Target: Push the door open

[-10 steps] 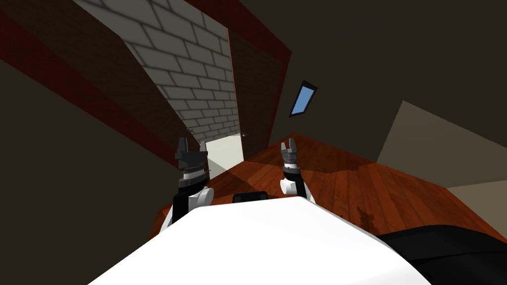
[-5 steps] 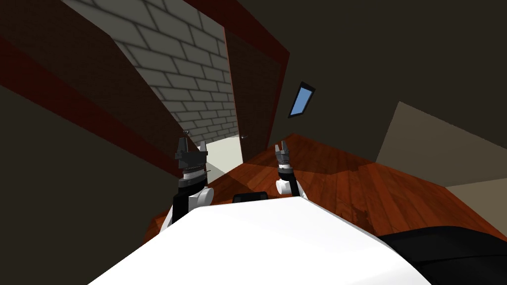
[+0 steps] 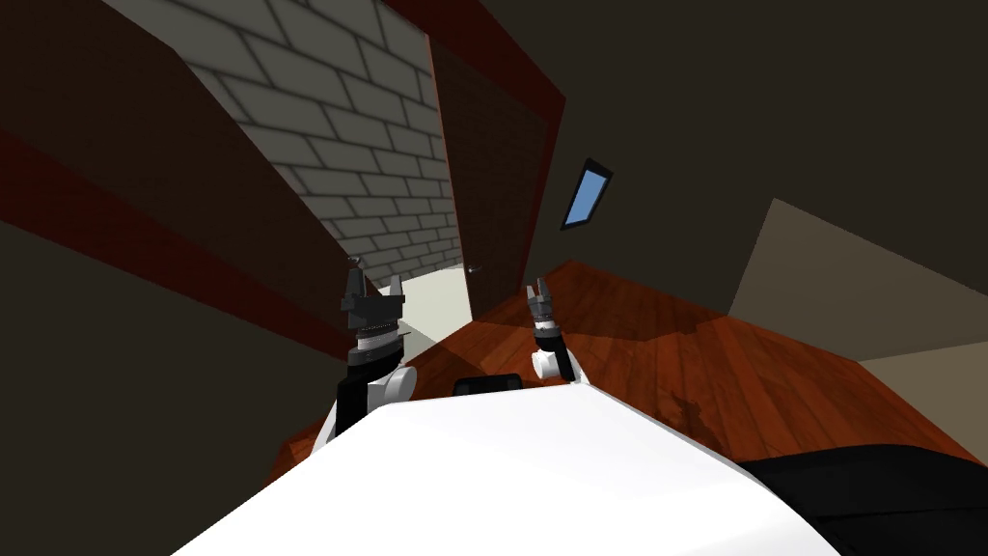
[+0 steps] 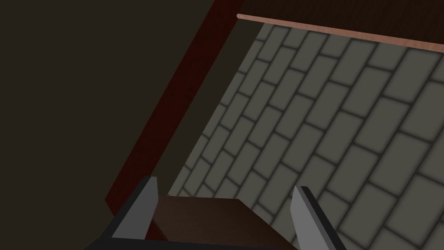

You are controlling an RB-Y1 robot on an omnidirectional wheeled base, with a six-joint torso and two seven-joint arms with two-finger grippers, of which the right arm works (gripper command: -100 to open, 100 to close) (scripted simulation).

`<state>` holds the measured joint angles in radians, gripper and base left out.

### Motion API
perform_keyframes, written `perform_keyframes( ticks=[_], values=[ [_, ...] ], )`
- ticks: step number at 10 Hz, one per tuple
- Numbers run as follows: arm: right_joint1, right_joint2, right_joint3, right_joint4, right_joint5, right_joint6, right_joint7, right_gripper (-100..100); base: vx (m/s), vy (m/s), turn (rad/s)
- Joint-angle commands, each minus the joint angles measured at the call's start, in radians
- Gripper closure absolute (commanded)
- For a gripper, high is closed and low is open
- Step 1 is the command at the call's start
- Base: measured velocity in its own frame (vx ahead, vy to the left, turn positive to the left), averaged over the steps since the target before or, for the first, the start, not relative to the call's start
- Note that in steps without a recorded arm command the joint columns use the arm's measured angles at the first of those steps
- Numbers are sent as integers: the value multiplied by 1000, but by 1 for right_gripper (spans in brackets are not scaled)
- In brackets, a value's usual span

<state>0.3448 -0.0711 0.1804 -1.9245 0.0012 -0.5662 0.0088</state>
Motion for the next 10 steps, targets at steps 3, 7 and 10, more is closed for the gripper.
perform_keyframes(
  ticks=[3, 7, 10],
  values=[
    [-26, -9, 48, 81, -2, -19, -8, -100, 102, -1, -38],
    [-61, -20, 101, 171, -5, -36, -19, -100, 106, 11, -38],
    [-87, -28, 141, 240, -8, -48, -27, -100, 98, 3, -37]
  ],
)
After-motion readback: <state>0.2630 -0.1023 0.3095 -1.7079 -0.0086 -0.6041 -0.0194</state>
